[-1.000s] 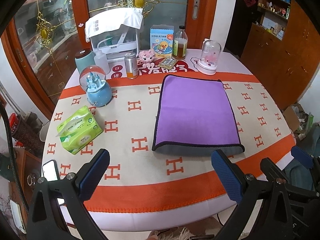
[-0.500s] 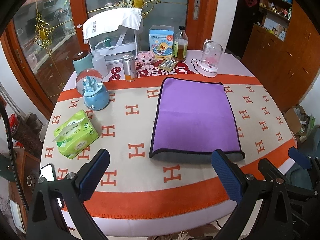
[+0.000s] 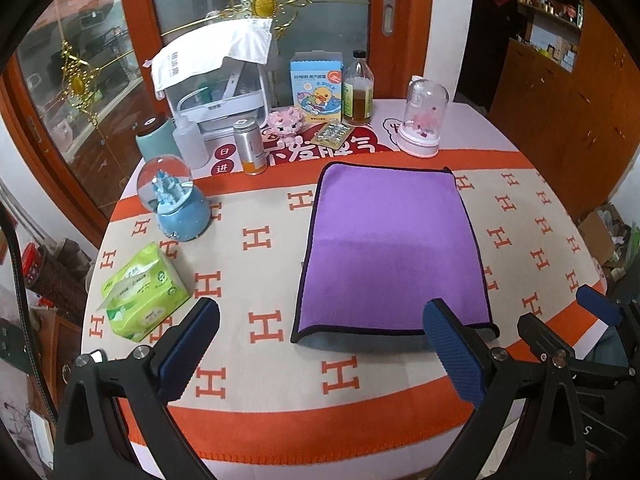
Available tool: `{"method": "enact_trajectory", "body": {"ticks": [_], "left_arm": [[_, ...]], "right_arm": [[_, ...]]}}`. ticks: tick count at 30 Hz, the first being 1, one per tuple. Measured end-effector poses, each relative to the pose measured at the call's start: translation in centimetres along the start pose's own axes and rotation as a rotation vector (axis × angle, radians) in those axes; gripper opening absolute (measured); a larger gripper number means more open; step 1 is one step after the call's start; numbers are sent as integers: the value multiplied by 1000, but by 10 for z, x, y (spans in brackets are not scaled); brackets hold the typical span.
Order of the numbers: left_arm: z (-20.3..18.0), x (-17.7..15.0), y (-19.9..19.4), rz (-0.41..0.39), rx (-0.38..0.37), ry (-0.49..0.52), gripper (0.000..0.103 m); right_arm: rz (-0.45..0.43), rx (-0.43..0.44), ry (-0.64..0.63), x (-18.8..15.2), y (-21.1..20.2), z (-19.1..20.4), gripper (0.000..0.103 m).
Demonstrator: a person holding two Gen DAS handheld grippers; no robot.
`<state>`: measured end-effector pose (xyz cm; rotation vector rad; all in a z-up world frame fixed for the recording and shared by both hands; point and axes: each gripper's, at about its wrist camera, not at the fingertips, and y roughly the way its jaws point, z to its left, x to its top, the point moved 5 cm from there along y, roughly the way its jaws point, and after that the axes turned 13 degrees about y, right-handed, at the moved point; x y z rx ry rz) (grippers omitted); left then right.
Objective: Fold towel
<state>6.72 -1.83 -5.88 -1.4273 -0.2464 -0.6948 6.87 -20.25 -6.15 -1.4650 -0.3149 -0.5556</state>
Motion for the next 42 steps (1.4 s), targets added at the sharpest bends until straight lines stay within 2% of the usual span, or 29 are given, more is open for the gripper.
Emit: {"method": "enact_trajectory", "body": {"ticks": [13,18,27,33,36,38,42], "left_arm": [[-3,-9,57,106,-37,34,101],[-4,-14,76,123,-41,82,100],[-7,-29,108,154,-101,166,100],[3,-41,132,169,-173,230,94],[10,-45,143,189,-215,246,87],[14,-48,152,208,-251,253,81],[16,-52,166,225,-299,280,78]], "right_arm": [[100,-2,-45,-12,52,-16,83],[129,-1,-57,-17,69,-17,83],[162,25,-119,-25,89,-15,79],[180,56,-194,-33,103,-22,76],[191,74,-239,-38,111,-24,74],[207,96,-288,-42,118,-26,71],[241,132,-338,-47,127,-32,65]]}}
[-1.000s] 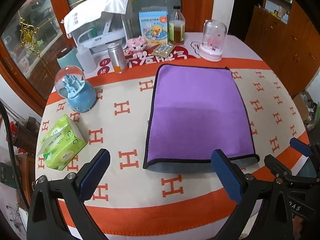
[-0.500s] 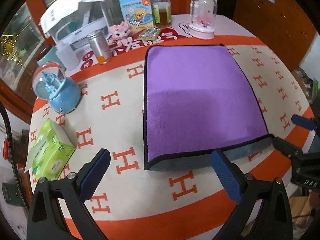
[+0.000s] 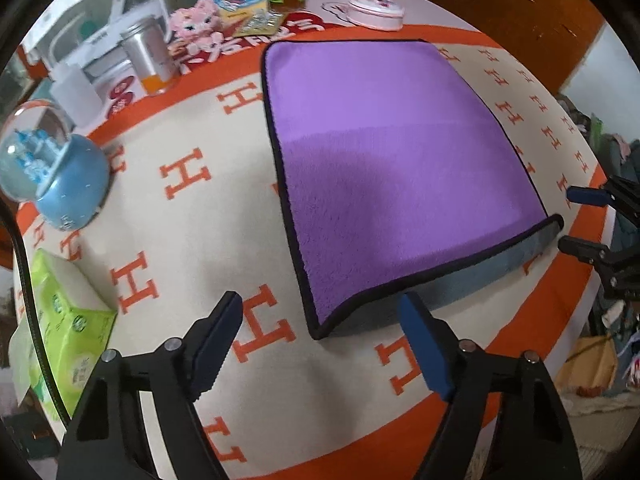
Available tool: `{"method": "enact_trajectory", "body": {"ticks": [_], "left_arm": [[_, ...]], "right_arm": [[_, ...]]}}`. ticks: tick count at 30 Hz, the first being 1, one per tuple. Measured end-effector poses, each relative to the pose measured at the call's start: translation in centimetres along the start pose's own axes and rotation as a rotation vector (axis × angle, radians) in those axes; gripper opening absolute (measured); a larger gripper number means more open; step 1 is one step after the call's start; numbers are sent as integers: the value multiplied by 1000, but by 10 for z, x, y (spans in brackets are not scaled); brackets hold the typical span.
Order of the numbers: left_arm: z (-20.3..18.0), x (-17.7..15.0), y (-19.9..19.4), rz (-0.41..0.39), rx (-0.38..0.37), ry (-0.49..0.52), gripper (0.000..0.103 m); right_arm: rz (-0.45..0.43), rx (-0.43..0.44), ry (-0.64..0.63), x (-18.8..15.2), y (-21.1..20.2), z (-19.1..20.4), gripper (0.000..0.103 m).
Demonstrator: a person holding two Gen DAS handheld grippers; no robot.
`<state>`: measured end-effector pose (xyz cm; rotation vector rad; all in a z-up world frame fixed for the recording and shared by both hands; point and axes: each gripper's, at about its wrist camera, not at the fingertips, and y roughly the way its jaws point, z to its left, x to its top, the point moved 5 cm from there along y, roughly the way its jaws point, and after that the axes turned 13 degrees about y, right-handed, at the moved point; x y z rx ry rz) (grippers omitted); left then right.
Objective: Fold towel
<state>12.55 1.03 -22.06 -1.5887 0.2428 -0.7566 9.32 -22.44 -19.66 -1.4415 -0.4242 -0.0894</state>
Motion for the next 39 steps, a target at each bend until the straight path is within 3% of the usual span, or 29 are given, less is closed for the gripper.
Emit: {"method": "enact_trajectory", "body": {"ticks": [11,17,23,30,34,39], "left_arm": [[-13,8,23,33,-90,140,66],[-18,11,33,63,-157,161,57],[-22,14,38,75,-221,179,54],[-29,15,40,90,-251,223,51],[-29,14,44,109,-268,227,41],[-29,13,51,125,-278,221,36]], "right_arm": [[48,103,7,-1,8,-25,52],[78,150,-8,-1,13,-30,41],[109,189,-33,0,19,-29,36],[140,229,-65,-5,22,-28,36],[156,235,-76,-8,25,-27,36],[168,235,-78,-10,29,-28,26]]}}
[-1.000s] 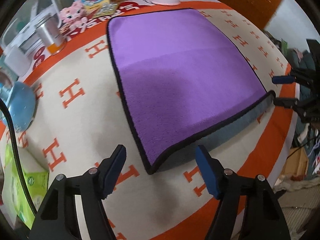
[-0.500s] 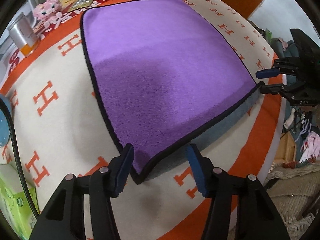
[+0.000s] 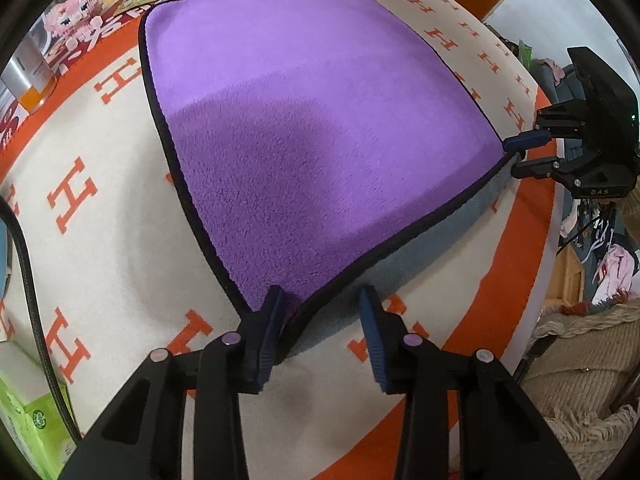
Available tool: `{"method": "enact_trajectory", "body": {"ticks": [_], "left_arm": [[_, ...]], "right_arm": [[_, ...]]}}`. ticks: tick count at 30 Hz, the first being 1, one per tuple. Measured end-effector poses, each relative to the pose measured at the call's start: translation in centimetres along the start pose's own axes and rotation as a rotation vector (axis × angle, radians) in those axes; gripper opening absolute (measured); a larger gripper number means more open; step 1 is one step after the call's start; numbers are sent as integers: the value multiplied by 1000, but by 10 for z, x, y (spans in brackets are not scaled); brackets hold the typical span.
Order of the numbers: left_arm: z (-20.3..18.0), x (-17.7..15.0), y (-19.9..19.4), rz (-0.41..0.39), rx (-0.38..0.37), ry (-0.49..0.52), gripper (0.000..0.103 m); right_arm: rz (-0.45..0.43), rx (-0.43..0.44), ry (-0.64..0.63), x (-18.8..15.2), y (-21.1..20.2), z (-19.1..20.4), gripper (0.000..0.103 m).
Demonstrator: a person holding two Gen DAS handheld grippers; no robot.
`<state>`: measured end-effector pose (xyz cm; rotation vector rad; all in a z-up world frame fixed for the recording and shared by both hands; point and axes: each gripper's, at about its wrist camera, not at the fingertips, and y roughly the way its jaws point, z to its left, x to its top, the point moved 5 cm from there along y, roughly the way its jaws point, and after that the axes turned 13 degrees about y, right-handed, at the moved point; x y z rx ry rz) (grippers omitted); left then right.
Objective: Fold towel
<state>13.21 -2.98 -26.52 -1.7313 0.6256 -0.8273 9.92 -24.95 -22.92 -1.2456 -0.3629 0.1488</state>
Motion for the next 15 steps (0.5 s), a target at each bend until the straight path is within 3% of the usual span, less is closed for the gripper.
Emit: {"method": "enact_trajectory", "body": {"ticks": [3,8,15], "left_arm": [[0,-1,0,-2,-7,5,34],[0,-3,1,5,7,3,13],[-7,-4,-3,-5,42,-1,6]], "right_arm": [[3,-2,-3,0,1,0,21],[-1,-16,-10,-2,1,0,10],[-25,-34,23,-3,-1,-1,7]]}}
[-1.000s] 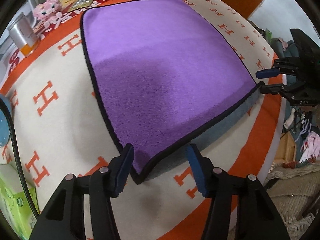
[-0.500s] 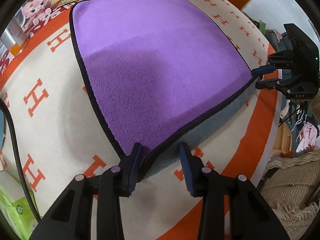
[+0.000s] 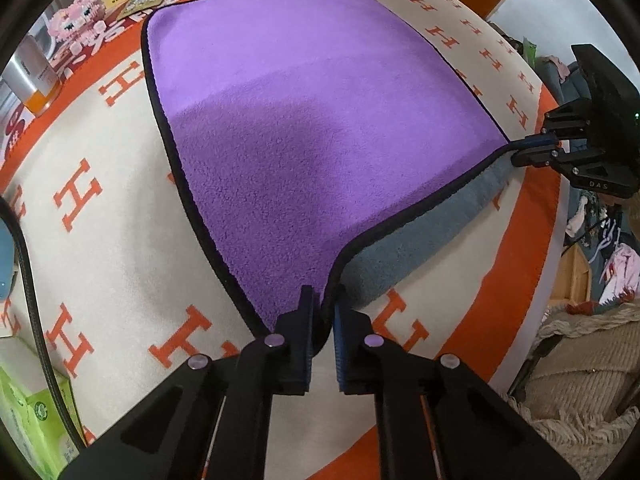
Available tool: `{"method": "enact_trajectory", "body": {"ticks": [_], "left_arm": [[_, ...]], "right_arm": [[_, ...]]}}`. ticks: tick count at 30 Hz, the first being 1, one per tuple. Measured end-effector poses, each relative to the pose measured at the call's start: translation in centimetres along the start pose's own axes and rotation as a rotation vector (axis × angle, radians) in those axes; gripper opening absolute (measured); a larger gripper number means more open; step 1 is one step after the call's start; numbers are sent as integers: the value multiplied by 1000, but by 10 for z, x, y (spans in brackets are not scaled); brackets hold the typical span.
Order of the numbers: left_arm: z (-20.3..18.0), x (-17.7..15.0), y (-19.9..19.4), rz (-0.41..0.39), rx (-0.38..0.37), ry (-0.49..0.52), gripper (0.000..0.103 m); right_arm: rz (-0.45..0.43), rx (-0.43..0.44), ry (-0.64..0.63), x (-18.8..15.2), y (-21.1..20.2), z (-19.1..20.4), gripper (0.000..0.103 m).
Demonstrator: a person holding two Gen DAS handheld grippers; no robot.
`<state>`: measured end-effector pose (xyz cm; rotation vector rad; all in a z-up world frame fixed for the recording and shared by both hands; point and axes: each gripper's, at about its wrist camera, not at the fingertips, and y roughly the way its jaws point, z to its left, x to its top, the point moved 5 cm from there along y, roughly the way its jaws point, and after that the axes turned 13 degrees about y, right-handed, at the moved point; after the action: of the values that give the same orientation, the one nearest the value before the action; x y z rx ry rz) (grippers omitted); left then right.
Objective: Fold towel
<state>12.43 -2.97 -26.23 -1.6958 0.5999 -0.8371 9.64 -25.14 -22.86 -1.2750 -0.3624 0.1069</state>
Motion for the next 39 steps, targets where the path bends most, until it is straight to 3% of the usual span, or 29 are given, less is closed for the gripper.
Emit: {"method": "enact_trajectory", "body": {"ticks": [14,24,39], "left_arm": [[9,12,-46,-100,124,-84,4],[38,72,-93,-193,297,-108,4],[124,159,-85,-215,433,-226,5]], "right_arm": [[-129,-99,122,24,-30,-2,5],[-257,-183,233,85,-63,-21,5],[-301,-298,313,189,-55,-63,5]]}}
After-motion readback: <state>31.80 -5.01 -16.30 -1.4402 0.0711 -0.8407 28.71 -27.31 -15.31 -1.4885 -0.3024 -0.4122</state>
